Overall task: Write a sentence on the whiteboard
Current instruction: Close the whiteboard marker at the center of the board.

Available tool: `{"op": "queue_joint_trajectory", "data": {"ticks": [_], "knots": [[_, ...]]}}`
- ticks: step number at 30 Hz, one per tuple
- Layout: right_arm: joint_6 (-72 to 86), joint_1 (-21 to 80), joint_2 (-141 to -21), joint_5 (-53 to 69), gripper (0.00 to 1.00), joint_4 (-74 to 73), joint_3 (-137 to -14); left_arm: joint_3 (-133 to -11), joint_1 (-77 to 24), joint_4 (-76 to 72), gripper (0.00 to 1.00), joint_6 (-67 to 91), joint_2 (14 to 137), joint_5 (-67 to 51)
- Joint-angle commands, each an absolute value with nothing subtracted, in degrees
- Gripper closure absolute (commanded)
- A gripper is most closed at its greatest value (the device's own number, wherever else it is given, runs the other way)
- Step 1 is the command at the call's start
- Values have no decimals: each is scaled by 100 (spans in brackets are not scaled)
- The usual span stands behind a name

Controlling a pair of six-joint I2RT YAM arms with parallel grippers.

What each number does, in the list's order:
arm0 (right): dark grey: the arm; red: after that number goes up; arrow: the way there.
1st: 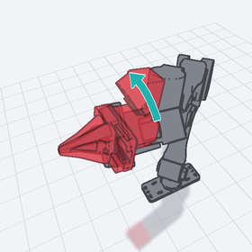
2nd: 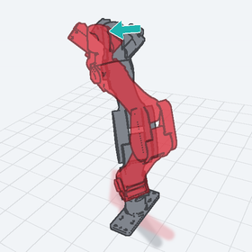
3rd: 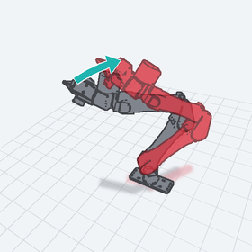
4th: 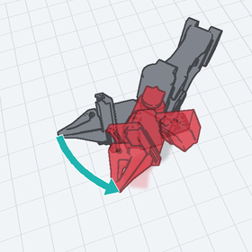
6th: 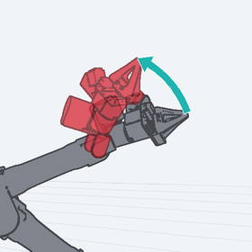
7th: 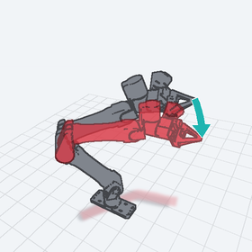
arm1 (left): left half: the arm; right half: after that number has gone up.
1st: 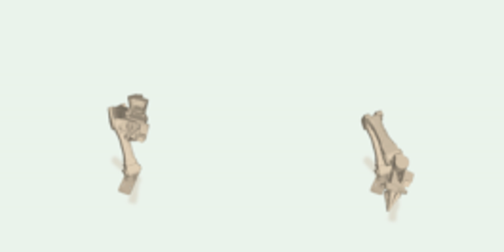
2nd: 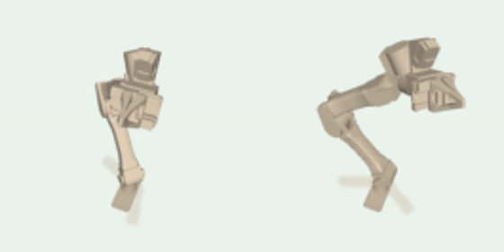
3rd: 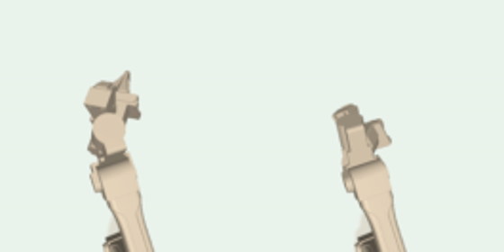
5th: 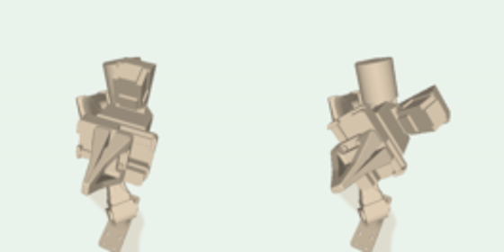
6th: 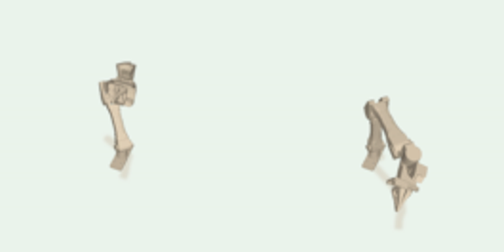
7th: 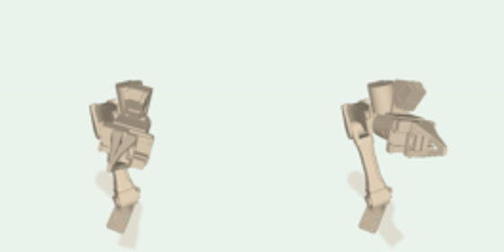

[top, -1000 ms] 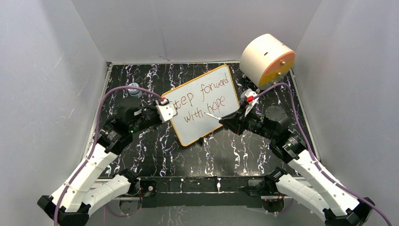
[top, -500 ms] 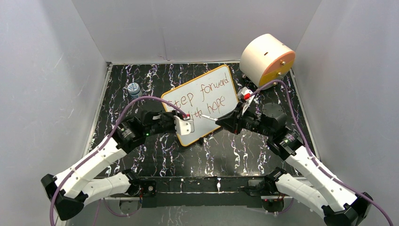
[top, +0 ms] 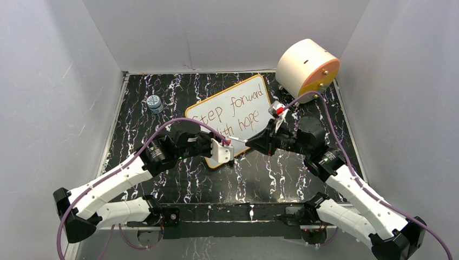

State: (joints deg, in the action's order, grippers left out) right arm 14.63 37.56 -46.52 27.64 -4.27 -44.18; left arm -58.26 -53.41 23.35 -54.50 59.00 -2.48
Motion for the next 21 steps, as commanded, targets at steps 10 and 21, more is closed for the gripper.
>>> {"op": "queue_joint_trajectory", "data": {"ticks": [10,21], "knots": [[1407,3739,-4746,2942,100,-368,-4742,-6152,-5550,2259,100,-5483,5957,79],[1405,3740,-4803,2991,100,-293,-4720,-6113,-5610,2259,100,-5630,5987,89]]}}
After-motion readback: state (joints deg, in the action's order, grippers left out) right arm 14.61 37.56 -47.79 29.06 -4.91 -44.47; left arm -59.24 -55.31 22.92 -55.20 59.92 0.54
